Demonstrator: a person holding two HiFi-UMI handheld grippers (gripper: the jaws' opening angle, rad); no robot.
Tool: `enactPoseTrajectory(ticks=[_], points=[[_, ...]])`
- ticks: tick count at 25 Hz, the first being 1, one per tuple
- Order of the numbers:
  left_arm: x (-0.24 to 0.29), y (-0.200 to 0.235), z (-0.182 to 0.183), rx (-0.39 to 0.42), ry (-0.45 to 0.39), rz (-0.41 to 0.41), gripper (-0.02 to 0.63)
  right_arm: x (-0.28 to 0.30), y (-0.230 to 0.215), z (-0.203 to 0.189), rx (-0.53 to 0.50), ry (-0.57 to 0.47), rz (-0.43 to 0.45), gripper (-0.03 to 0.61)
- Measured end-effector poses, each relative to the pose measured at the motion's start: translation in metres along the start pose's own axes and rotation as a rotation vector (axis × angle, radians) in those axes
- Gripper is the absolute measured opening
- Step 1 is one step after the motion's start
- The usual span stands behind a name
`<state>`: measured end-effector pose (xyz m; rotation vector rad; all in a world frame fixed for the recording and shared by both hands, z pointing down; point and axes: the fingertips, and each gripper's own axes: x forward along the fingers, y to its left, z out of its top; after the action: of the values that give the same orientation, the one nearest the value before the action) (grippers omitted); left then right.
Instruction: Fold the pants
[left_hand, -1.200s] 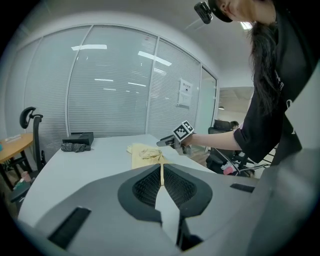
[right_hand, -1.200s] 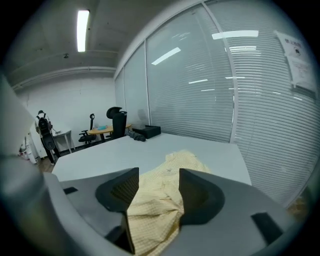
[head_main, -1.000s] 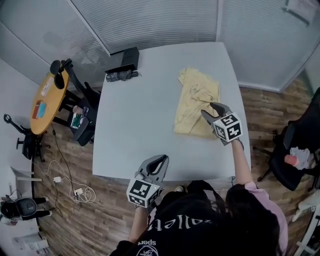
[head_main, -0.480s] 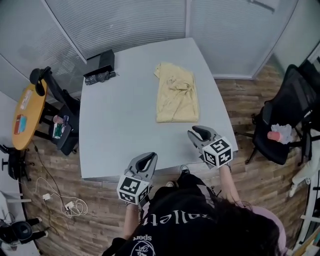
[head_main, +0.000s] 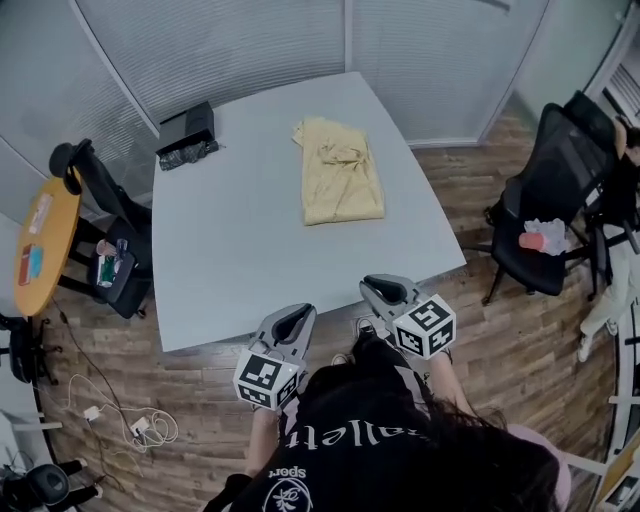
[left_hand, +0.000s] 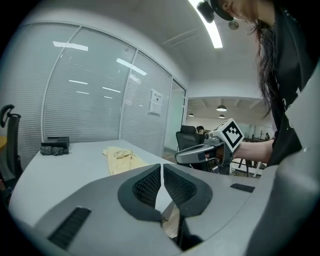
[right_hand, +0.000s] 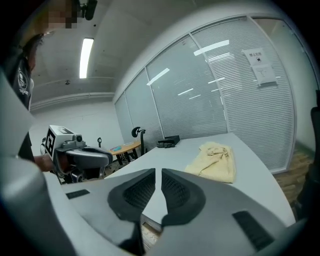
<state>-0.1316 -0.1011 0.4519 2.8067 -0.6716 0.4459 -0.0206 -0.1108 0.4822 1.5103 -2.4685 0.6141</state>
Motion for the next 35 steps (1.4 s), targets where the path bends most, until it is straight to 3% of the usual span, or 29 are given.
enactPoseTrajectory(ticks=[11, 19, 26, 35], points=[[-0.013, -0.04, -0.002, 0.016, -0.038, -0.059, 0.035, -0.037, 0.042, 0.002, -0.033, -0.028, 0.007, 0.041], [-0.012, -0.055, 0.019, 0.028, -0.072, -0.02, 0.035, -0.058, 0.042, 0.015, -0.088, -0.042, 0.026, 0.037], [-0.007, -0.099, 0.033, 0.038, -0.092, -0.004, 0.035, -0.102, 0.04, 0.004, -0.11, -0.05, 0.039, 0.032], [0.002, -0.165, 0.022, 0.047, -0.079, -0.011, 0.035, -0.157, 0.053, -0.022, -0.141, -0.055, 0.084, 0.026]])
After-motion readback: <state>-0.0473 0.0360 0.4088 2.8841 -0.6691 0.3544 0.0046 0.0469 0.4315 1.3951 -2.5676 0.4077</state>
